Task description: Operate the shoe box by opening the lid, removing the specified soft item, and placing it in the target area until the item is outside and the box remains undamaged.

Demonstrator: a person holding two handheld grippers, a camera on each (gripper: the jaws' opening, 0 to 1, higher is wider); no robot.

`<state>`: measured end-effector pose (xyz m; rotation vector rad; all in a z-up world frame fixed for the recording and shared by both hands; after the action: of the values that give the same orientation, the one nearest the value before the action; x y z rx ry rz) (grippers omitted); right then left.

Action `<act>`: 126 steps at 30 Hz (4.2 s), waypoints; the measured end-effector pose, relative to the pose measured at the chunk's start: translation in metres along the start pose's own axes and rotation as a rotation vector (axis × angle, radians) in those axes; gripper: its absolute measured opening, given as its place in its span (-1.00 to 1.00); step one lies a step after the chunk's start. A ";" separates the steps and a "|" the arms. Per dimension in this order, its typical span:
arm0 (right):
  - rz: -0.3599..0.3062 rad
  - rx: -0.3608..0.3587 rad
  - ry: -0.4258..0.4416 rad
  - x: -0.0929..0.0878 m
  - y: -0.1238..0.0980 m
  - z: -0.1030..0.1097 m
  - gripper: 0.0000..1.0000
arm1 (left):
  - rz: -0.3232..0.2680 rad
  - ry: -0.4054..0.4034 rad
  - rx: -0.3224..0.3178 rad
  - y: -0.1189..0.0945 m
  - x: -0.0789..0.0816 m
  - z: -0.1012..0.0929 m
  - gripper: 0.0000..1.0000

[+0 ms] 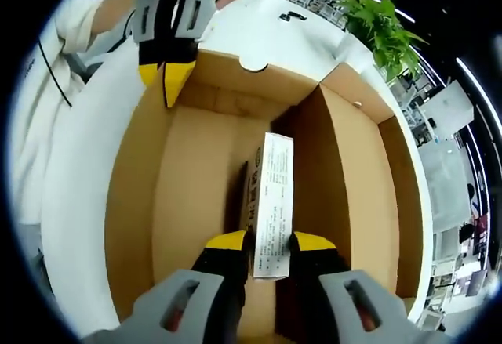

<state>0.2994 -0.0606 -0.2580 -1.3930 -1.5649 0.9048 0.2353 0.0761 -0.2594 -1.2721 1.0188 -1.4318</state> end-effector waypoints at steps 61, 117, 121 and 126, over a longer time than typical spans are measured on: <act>0.210 0.259 0.024 0.030 0.022 -0.011 -0.62 | 0.002 0.020 -0.006 0.000 -0.003 -0.001 -0.98; 0.234 0.259 -0.066 -0.053 -0.110 0.012 -0.62 | 0.008 0.010 -0.015 -0.001 0.004 -0.011 -0.99; 0.231 0.257 -0.072 -0.064 -0.121 0.018 -0.62 | 0.009 0.009 -0.016 -0.001 0.004 -0.012 -0.99; 0.217 0.258 -0.042 -0.078 -0.134 0.019 -0.62 | 0.008 0.008 -0.020 -0.002 0.004 -0.014 -0.99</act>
<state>0.2325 -0.1546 -0.1525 -1.3808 -1.2899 1.2275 0.2215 0.0730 -0.2587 -1.2762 1.0452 -1.4252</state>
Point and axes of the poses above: the point that each gripper's makers call its tool centre point, and the gripper's own axes: y roughly forward along the fingers, z roughly to its left, x roughly out of its top, the point moved 5 cm from there along -y, roughly backward along the fingers, and after that the axes turned 15 degrees about z, right-handed, at the moved point
